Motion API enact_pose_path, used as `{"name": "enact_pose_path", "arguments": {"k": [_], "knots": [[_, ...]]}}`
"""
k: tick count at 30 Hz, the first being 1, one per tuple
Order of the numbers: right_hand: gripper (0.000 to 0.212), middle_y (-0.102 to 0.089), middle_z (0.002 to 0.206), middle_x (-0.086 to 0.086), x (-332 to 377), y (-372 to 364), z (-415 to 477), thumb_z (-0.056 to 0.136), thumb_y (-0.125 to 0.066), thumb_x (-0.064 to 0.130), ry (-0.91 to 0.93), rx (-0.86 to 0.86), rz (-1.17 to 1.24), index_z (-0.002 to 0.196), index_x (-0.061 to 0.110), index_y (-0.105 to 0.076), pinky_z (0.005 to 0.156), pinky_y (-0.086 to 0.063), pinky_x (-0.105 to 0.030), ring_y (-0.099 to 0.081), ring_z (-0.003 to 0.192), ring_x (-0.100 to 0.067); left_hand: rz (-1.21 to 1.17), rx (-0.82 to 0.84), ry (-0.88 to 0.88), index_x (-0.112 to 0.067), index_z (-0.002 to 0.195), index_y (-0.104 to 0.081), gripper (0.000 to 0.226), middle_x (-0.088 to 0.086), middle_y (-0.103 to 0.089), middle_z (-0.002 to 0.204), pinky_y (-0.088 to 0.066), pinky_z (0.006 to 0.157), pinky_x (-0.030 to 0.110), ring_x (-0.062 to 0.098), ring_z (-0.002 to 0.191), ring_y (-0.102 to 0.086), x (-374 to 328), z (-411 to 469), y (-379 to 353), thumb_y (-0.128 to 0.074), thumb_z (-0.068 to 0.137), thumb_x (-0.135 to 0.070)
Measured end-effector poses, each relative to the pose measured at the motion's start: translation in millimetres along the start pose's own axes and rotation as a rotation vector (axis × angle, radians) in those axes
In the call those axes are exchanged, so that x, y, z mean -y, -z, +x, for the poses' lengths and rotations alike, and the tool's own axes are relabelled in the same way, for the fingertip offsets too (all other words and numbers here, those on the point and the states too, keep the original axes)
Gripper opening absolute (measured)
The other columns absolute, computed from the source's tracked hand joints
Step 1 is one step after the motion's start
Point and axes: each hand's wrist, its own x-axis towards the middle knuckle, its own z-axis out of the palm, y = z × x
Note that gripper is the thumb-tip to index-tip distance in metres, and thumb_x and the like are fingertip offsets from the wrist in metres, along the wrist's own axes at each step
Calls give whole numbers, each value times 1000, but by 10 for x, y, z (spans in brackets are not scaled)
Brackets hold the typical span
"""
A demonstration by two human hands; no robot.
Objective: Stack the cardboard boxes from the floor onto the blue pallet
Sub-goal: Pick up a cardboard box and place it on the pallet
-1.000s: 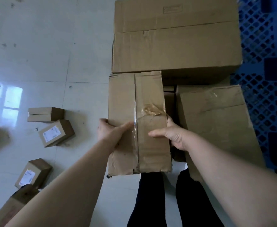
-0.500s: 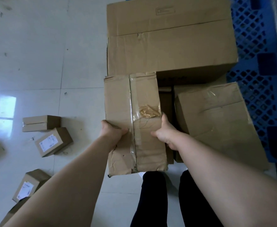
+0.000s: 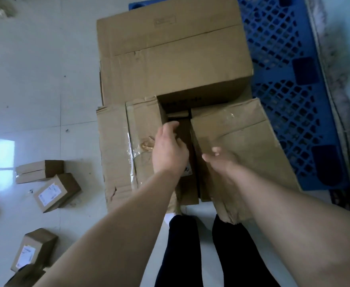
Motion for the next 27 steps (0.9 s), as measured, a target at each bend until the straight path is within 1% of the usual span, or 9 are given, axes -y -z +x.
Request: {"name": "enact_pose_path", "arguments": {"k": [3,6,8,9,13,16,21,24,27], "knots": [[64,-32,152,-14,-268,525,172,95,-57,25,-30,-205,-247,149,11,-28,106,-35,-38,-37,136,-34,18,398,140,-14,137,-45,45,6,-57,129,-49,95,32,23,118,-55,-219,-121,-588,-53,93,-13],[81,-17,159,-8,-630,992,385,88,-61,29,-116,-374,-396,153,16,-14,111,-35,-48,-27,143,-31,59,574,517,-5,142,-30,61,13,-50,134,-48,95,35,30,121,-53,-136,-182,-1145,-58,90,-20],[90,-5,162,-6,-844,1205,522,87,-64,25,-175,-362,-443,154,16,-4,117,-24,-49,-8,148,-27,2,556,669,-3,141,-32,64,13,-54,126,-51,94,35,28,113,-57,-28,-224,-1408,-63,87,-21],[93,-6,162,-7,-936,1274,595,87,-66,24,-208,-344,-430,154,15,-3,117,-23,-48,-8,148,-27,-20,535,703,-2,139,-36,63,10,-56,120,-53,91,34,25,107,-58,13,-237,-1502,-64,86,-21],[94,-32,151,-13,-1122,1374,715,79,-78,30,-281,-257,-234,150,11,-20,102,-44,-46,-40,133,-36,-97,475,773,-4,133,-44,61,11,-59,116,-54,85,33,26,104,-60,93,-229,-1706,-68,79,-20],[96,-42,143,-14,-1125,1382,716,69,-86,34,-286,-221,-173,144,11,-30,95,-50,-47,-50,122,-37,-212,394,846,-4,132,-43,82,14,-61,118,-55,89,39,30,103,-63,73,-164,-1700,-74,63,-34],[83,-51,132,-13,-993,1209,689,71,-85,27,-250,-124,-82,136,14,-36,89,-53,-46,-58,111,-34,-199,260,882,-12,139,-26,91,16,-50,129,-53,94,47,36,112,-58,149,41,-1473,-76,64,-28],[71,-48,134,-12,-960,1045,701,80,-76,16,-236,-140,-117,136,15,-34,85,-53,-41,-56,112,-34,-196,302,907,-13,141,-21,105,19,-48,130,-52,94,47,35,114,-56,200,187,-1408,-75,53,-30],[73,-41,139,-12,-959,943,691,84,-71,16,-231,-179,-136,142,16,-28,80,-50,-38,-51,118,-34,-178,343,910,-12,141,-18,115,20,-50,129,-54,91,46,35,111,-59,217,235,-1424,-73,41,-31]]}}
